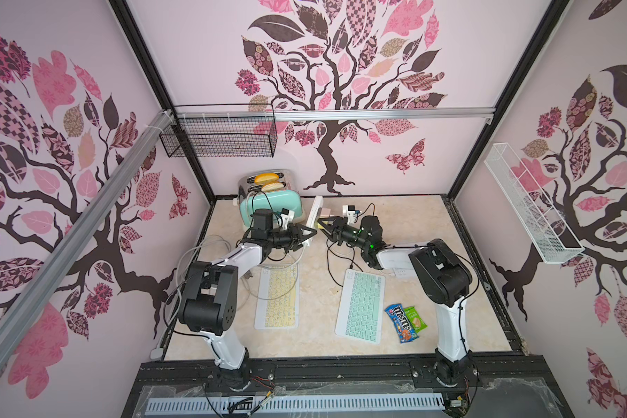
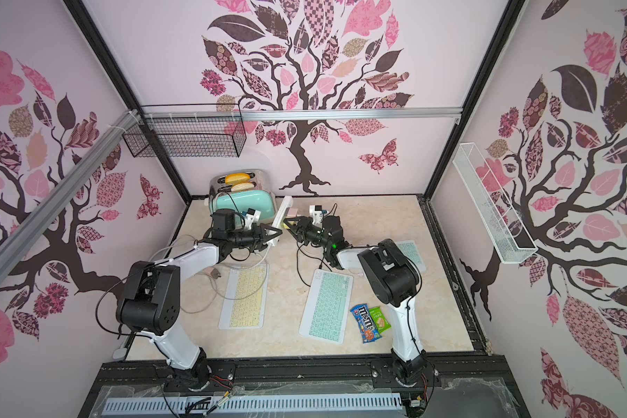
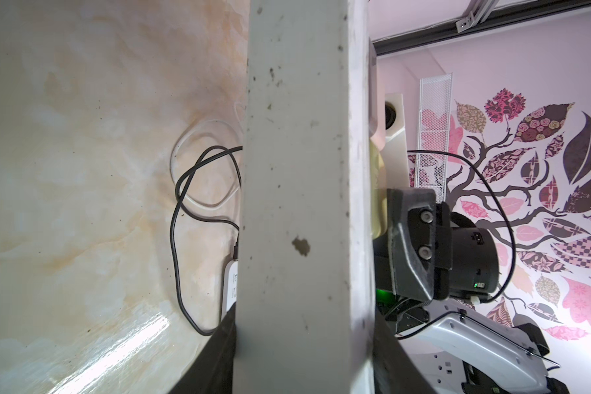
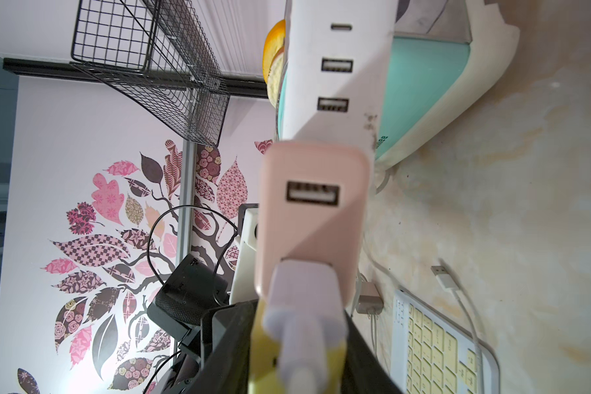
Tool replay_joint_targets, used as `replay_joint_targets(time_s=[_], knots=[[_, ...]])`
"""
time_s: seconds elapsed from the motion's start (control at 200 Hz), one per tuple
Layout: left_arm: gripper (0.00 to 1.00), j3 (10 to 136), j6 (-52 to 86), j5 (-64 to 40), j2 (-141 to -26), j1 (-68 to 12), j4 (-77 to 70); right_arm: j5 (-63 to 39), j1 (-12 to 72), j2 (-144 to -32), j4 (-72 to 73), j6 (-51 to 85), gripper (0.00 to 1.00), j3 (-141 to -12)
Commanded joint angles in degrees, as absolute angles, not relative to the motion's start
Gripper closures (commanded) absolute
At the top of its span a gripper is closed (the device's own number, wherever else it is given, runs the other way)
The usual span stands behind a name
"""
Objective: Unplug the wireless keyboard
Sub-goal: Pick up the socket from the center of the board, then remove the power cord from the plug.
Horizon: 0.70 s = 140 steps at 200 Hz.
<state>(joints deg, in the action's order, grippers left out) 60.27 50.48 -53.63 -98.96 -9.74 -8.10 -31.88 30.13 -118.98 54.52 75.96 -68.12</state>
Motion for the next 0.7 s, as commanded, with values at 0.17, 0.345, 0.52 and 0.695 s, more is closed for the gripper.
replay_joint_targets(time_s=[0.17,0.345,0.52,0.695], knots=[[1.0,59.55,52.28,-47.62,-94.13,-8.63,-16.79,-28.89,29.3,-117.78,59.53,76.77,1.0,-67.31],[1.0,58.1,53.6,-44.53,-92.73,-8.64,-19.14,-25.45,28.46,-119.08,64.94,81.76,1.0,-66.27],[1.0,58.65,52.66,-42.87,-92.15,-8.61,-17.55,-22.51,29.56,-116.57,60.7,77.83,1.0,-66.35],[1.0,59.43,51.78,-44.9,-92.19,-8.63,-17.1,-24.89,30.36,-115.49,54.31,74.58,0.97,-67.38]])
